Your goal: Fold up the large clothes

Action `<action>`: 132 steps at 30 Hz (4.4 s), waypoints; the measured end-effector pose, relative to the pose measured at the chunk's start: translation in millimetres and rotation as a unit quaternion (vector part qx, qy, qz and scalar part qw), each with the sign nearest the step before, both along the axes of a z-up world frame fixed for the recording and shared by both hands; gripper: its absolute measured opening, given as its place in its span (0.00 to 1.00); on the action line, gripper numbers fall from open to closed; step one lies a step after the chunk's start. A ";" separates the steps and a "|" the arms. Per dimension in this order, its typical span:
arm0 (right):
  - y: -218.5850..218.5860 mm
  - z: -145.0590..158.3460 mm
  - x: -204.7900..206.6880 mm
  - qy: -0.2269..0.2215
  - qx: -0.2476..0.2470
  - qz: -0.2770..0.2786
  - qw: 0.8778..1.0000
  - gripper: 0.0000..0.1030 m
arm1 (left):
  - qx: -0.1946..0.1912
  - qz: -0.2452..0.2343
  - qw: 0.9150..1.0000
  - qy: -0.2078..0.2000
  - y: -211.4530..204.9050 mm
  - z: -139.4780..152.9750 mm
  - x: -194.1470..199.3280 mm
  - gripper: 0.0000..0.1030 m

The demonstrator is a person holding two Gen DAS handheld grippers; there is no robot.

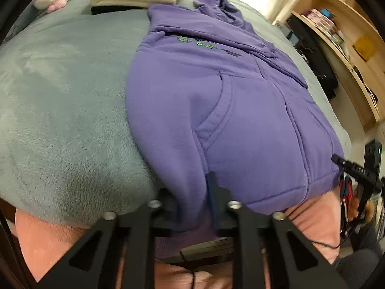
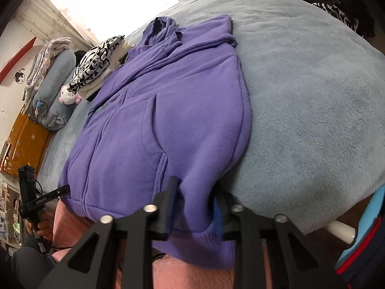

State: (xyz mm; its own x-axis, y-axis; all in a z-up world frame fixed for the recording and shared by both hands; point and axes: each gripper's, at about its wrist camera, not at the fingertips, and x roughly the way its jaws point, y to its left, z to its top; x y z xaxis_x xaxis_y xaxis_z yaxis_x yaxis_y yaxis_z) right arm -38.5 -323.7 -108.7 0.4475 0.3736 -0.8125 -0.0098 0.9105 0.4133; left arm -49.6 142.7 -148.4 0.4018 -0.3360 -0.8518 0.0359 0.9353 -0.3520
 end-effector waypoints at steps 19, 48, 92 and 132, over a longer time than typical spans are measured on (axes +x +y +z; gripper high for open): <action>16.0 132.3 -34.2 -0.157 0.071 0.003 0.985 0.08 | -0.096 0.030 0.987 -0.127 -7.3 139.9 -36.0 0.08; -19.8 61.2 206.5 -0.040 0.177 -0.145 0.973 0.26 | -0.195 0.163 0.965 -0.063 62.4 81.1 227.5 0.50; 8.6 26.3 304.5 -0.095 -0.098 -0.007 0.991 0.10 | 0.130 -0.043 0.988 -0.065 7.2 20.5 389.5 0.10; 11.3 19.2 322.0 -0.023 -0.137 -0.093 0.986 0.15 | 0.139 0.080 0.983 -0.093 26.7 26.8 390.8 0.38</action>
State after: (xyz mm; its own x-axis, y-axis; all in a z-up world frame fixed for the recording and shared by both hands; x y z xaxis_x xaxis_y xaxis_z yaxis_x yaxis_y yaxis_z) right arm 283.4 -312.4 -89.4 0.5265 0.0506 -0.8487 0.1552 0.9757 0.1544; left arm 341.2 169.4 -121.6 0.5879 -0.0207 -0.8087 -0.0802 0.9933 -0.0838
